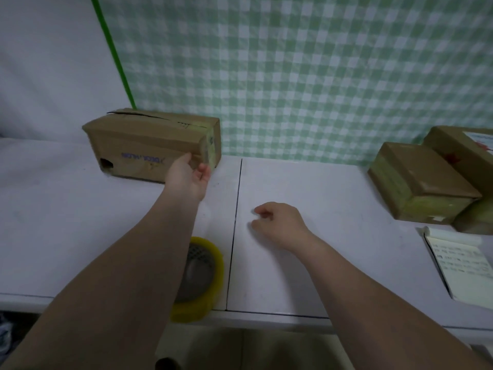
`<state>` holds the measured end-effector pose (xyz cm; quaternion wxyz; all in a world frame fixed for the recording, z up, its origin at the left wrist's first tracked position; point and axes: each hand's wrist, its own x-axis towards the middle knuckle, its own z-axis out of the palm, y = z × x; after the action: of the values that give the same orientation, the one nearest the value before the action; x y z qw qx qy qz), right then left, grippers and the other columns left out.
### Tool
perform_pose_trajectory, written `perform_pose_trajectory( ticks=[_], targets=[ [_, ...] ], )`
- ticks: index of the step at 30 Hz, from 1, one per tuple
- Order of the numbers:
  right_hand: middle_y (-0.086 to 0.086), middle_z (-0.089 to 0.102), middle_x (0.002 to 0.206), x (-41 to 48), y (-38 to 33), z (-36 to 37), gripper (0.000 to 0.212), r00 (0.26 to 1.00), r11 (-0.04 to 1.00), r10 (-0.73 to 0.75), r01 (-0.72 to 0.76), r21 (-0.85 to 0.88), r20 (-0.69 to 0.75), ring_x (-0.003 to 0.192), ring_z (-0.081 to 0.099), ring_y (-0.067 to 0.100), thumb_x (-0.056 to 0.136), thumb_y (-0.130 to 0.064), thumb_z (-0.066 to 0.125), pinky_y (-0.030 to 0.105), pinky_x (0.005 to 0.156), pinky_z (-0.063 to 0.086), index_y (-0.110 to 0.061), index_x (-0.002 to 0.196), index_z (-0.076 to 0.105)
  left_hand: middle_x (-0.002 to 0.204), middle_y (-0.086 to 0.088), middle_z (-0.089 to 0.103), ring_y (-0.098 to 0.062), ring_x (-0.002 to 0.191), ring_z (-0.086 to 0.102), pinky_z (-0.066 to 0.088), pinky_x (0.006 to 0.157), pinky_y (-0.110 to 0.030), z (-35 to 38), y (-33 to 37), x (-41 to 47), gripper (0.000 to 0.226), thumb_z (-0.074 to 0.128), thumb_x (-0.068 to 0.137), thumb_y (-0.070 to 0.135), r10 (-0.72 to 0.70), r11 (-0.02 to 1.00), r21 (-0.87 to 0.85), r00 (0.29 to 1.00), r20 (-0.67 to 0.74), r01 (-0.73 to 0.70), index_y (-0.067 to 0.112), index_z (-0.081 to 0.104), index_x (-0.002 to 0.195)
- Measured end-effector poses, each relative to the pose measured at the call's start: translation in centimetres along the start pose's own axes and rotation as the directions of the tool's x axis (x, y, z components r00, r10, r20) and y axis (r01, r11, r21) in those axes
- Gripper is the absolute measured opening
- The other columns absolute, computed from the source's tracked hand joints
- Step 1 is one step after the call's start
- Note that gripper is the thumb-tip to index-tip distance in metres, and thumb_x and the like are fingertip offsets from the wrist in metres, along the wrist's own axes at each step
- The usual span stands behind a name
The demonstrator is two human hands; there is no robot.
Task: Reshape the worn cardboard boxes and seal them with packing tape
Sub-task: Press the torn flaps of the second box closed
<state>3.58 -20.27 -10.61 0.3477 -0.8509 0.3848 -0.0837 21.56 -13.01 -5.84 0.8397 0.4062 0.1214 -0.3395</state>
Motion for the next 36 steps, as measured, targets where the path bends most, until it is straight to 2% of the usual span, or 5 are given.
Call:
perform_pose_trajectory(
  ticks=[7,14,19,28,36],
  targets=[
    [0.001,0.061,0.124,-3.9,2.1,-2.0,0.037,0.996,0.943,-0.008,-0.021,-0.332,-0.087,0.119,0.049,0.025,0.09,-0.025,0.056,0.033,0.091,0.046,-0.024,0.127,0.059,0.071,-0.003,0.045,-0.011,0.056,0.039,0.048,0.058,-0.021,0.5,-0.4,-5.6,0.012,0.058,0.094,0.017,0.083,0.91,0.41,0.996,-0.019,-0.068,0.01,0.053,0.086],
    [0.004,0.053,0.123,-9.5,3.4,-3.4,0.036,0.992,0.847,0.081,-0.121,-0.518,-0.099,0.119,0.041,0.025,0.093,-0.014,0.044,0.03,0.076,0.036,-0.022,0.127,0.055,0.063,-0.003,0.036,-0.014,0.05,0.035,0.039,0.055,-0.032,-1.3,-1.5,-11.1,0.02,0.058,0.091,0.016,0.21,0.678,0.693,0.968,0.138,-0.246,0.016,0.04,0.083],
    [0.005,0.053,0.124,-11.9,5.3,-3.7,0.048,0.989,0.845,0.083,-0.134,-0.518,-0.12,0.116,0.043,0.025,0.087,0.003,0.04,0.034,0.081,0.047,-0.018,0.127,0.056,0.063,-0.003,0.049,-0.022,0.061,0.048,0.042,0.063,-0.035,-1.6,-2.5,-14.7,0.015,0.06,0.083,0.02,0.3,0.329,0.832,0.885,0.356,-0.446,0.016,0.049,0.074],
    [0.01,0.056,0.121,-12.8,9.9,-6.8,0.044,0.942,0.835,0.142,-0.279,-0.474,-0.305,0.113,0.045,0.029,0.085,0.007,0.04,0.035,0.084,0.047,-0.011,0.119,0.063,0.086,0.002,0.058,-0.023,0.089,0.057,0.035,0.07,-0.026,-1.1,-3.3,-19.4,0.007,0.056,0.088,0.029,0.228,-0.333,0.787,0.766,0.601,-0.519,0.025,0.056,0.082],
    [0.006,0.062,0.125,-12.7,8.1,-7.3,0.033,0.855,0.983,0.042,-0.128,-0.132,-0.516,0.119,0.049,0.028,0.093,-0.009,0.048,0.035,0.089,0.042,-0.016,0.12,0.065,0.101,0.003,0.06,-0.012,0.085,0.052,0.039,0.07,-0.023,-0.7,-5.0,-22.9,0.018,0.053,0.091,0.025,0.081,-0.406,0.689,0.727,0.681,-0.601,0.016,0.058,0.106]
  ],
)
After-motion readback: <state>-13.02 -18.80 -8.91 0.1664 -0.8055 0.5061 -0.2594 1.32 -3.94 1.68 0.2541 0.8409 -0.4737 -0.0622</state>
